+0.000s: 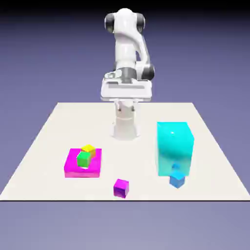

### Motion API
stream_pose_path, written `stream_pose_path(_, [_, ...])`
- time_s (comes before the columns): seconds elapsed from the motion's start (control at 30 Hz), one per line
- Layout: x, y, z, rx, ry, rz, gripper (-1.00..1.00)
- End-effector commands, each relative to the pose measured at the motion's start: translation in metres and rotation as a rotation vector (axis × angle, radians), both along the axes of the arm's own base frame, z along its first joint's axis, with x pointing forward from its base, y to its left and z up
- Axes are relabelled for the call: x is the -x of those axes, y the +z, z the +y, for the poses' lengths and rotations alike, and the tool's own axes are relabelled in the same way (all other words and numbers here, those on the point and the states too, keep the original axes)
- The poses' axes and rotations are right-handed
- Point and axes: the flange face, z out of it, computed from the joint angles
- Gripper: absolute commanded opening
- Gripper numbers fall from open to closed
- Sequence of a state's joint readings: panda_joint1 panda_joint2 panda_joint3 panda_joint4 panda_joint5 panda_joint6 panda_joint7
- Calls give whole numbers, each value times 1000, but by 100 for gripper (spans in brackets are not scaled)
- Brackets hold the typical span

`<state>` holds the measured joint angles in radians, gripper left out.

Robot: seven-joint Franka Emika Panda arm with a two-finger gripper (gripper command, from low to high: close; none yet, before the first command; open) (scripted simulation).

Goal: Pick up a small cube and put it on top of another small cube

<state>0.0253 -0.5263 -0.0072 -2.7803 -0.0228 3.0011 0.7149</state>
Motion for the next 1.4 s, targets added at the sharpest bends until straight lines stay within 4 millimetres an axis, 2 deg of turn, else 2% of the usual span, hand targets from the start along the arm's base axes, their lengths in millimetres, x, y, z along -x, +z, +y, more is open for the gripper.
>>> stream_pose_path(0.0, [-8, -7, 3, 28, 33, 41, 0])
stream_pose_path(0.3, [-73, -83, 31, 286, 341, 404, 0])
stream_pose_path(0.57, [-112, -168, 47, 523, 616, 732, 0])
stream_pose_path(0.87, [-136, -272, 54, 796, 909, 1119, 0])
stream_pose_path(0.93, [-136, -276, 54, 809, 921, 1138, 0])
stream_pose_path(1.03, [-128, -332, 30, 809, 921, 1138, 0])
stream_pose_path(1.07, [-127, -338, 28, 809, 921, 1138, 0])
stream_pose_path(1.1, [-127, -338, 28, 809, 921, 1138, -100])
stream_pose_path(1.13, [-127, -338, 28, 809, 921, 1138, -100])
stream_pose_path(1.23, [-136, -282, 51, 809, 921, 1138, -100])
stream_pose_path(1.27, [-137, -268, 36, 774, 856, 1159, -100])
stream_pose_path(1.37, [-129, -230, -43, 599, 575, 1240, -100])
